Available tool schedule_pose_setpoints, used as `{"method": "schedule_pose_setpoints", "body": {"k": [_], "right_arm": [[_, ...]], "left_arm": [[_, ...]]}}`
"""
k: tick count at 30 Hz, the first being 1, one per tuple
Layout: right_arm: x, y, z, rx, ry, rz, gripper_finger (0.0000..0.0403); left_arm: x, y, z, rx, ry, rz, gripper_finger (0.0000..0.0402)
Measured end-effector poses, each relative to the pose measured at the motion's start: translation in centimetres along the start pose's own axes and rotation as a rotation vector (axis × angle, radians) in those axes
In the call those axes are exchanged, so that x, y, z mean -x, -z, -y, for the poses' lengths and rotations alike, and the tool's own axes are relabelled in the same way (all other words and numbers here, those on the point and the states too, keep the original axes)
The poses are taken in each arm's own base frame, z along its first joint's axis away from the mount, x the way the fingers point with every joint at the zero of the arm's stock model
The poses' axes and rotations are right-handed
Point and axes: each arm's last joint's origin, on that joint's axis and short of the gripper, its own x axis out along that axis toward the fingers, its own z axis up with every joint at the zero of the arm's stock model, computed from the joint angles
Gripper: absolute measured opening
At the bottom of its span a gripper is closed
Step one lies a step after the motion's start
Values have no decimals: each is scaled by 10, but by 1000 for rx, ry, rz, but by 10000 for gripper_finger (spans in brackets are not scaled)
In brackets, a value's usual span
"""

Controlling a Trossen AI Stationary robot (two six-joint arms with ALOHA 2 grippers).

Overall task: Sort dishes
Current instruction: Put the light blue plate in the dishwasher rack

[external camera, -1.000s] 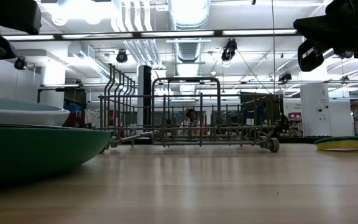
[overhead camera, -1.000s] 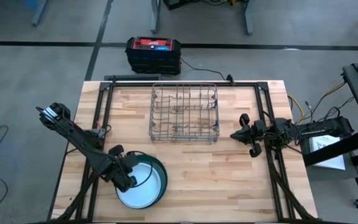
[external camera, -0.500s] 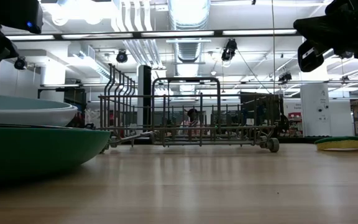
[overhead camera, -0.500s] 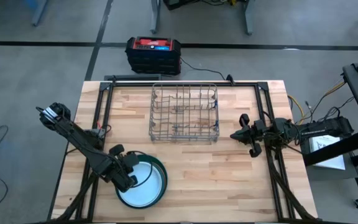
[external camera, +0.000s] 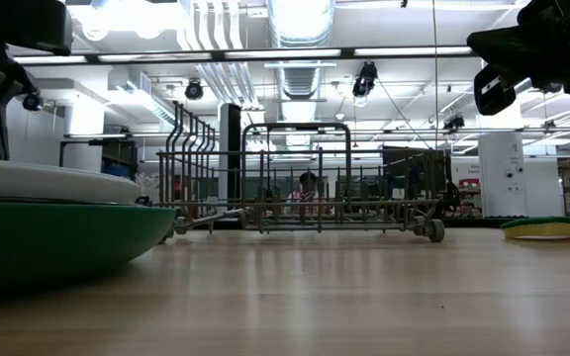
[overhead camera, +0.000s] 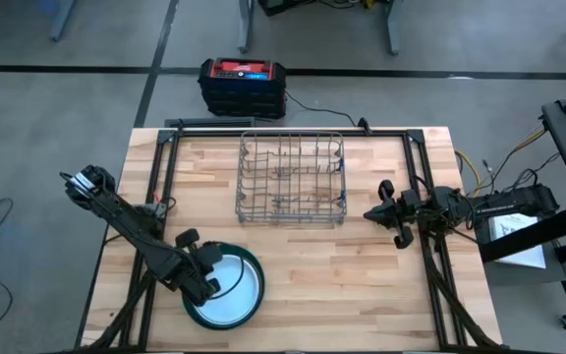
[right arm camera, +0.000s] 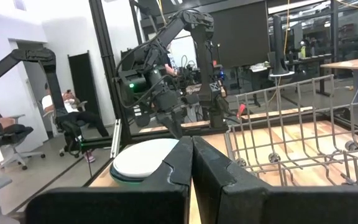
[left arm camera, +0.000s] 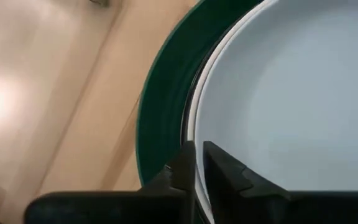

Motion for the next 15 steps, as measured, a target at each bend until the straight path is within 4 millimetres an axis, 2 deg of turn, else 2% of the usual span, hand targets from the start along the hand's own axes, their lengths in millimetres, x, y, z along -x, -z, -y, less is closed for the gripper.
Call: {"method": "schedule_pose_setpoints", "body": {"k": [9,15], "right_arm": [[0,0,0,0,0,0,0],[0,0,0,0,0,0,0]], "left_arm": [[-6,5,-3,72,3,-63,110],[-7,6,-3,61,1,-63,132]]}}
